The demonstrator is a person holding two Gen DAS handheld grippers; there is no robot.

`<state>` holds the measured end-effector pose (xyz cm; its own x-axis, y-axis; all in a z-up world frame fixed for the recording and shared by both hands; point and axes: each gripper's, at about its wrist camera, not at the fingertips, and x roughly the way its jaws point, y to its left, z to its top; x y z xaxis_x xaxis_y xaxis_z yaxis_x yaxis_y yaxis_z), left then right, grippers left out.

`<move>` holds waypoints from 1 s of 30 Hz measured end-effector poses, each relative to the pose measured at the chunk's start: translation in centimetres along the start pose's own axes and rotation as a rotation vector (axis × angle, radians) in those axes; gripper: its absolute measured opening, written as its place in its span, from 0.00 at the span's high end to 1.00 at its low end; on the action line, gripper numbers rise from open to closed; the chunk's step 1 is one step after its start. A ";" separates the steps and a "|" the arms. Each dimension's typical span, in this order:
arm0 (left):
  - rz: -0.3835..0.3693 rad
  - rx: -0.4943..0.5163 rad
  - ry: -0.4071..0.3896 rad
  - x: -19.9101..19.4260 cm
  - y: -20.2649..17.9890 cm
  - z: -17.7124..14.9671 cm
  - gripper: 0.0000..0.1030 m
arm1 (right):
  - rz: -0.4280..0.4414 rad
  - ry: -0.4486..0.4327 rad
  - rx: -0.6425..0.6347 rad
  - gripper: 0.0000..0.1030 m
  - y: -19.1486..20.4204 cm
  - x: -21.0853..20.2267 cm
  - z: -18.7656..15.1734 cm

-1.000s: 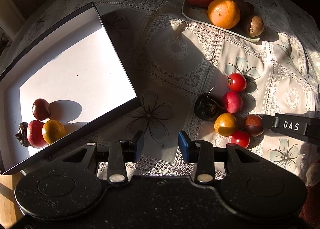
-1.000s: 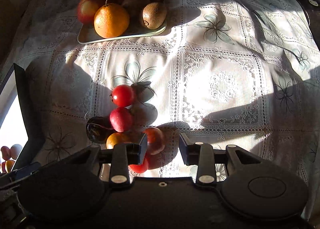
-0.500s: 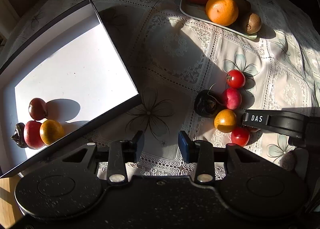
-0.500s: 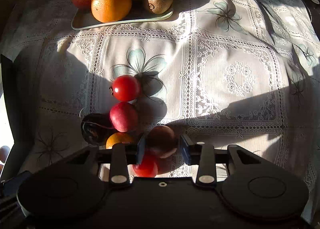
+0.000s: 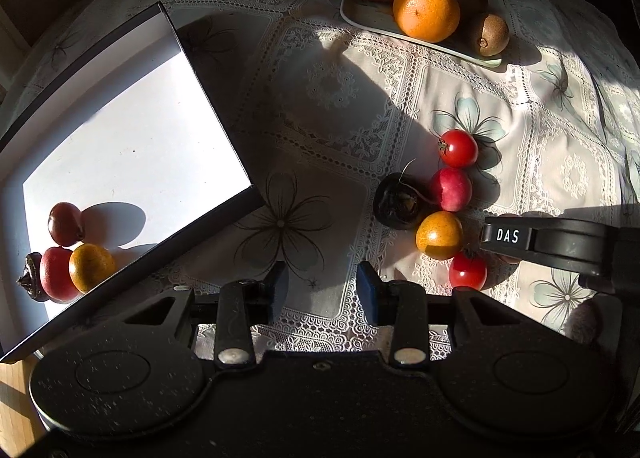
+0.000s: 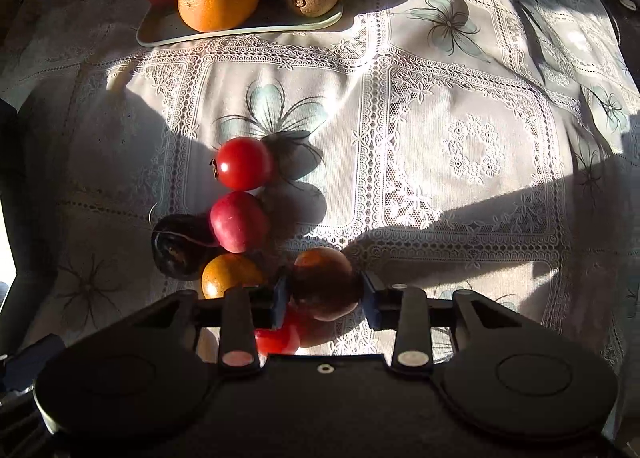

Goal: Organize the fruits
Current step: 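Grasp the reddish-brown plum with the right tool while the left tool reaches toward a cherry tomato, then grasp the red cherry tomato with the left tool while the right tool holds the plum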

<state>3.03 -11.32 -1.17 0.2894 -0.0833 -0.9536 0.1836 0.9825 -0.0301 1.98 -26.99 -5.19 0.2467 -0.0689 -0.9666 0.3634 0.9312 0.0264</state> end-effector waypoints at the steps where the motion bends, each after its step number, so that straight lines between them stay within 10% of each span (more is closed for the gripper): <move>1: -0.002 0.002 0.001 0.1 -0.2 0.0 0.54 | 0.006 -0.006 0.002 0.63 -0.2 -0.3 0.0; 30: -0.136 0.060 0.024 2.4 -8.9 -0.6 0.55 | 0.022 -0.106 0.091 0.63 -9.4 -4.1 -0.7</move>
<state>1.55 -20.21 -3.32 0.2354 -0.2098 -0.9490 0.2756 0.9508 -0.1419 -3.03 -35.19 -1.66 0.3477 -0.0908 -0.9332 0.4356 0.8970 0.0750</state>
